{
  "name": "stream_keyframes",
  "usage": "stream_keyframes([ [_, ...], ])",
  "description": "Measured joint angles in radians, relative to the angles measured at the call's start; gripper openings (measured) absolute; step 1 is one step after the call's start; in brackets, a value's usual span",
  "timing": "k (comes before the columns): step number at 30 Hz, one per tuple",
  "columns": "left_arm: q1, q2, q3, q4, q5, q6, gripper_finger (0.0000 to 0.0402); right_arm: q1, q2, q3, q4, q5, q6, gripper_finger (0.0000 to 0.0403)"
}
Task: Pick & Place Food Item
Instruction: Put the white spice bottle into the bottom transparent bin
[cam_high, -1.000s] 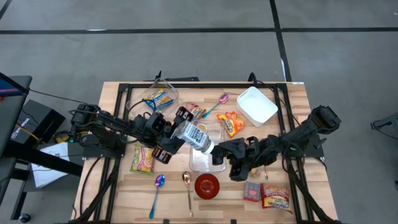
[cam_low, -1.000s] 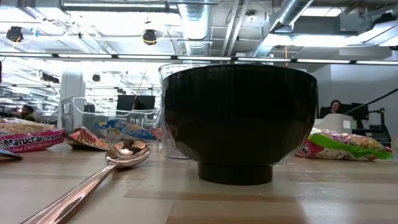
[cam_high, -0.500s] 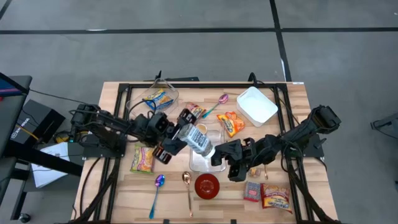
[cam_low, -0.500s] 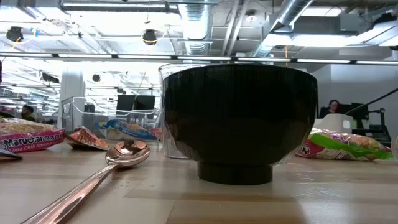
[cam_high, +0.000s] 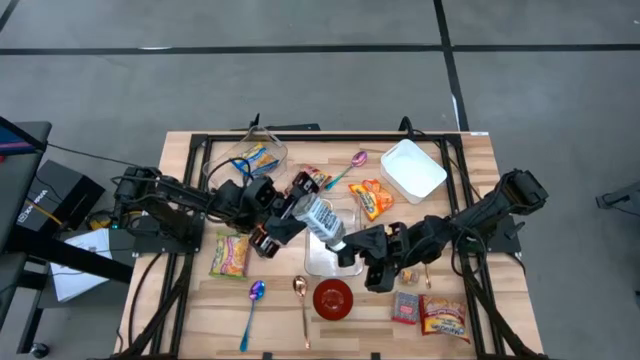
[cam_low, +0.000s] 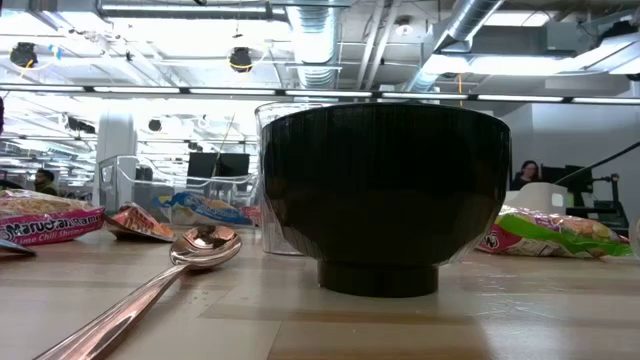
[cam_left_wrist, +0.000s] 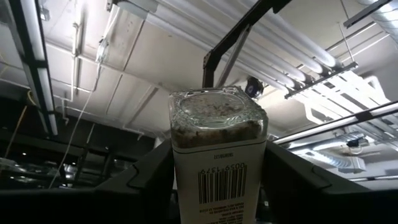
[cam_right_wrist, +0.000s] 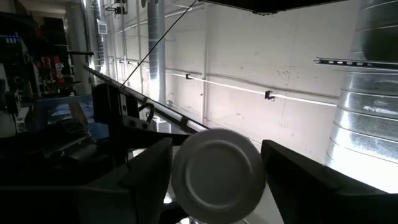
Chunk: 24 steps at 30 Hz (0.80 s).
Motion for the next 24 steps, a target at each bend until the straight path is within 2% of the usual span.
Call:
stream_keyframes([
  [15, -0.001, 0.0, 0.0, -0.005, 0.003, -0.002, 0.0195, 0.0, 0.0, 0.009, -0.019, 0.003, 0.0, 0.0239],
  [21, -0.001, 0.0, 0.0, -0.009, 0.003, -0.014, 0.0198, 0.0, 0.0, 0.009, -0.017, 0.008, -0.004, 0.0199],
  [24, -0.001, 0.0, 0.0, -0.012, 0.003, -0.014, 0.0197, 0.0, 0.0, 0.009, -0.017, 0.011, -0.004, 0.0199],
])
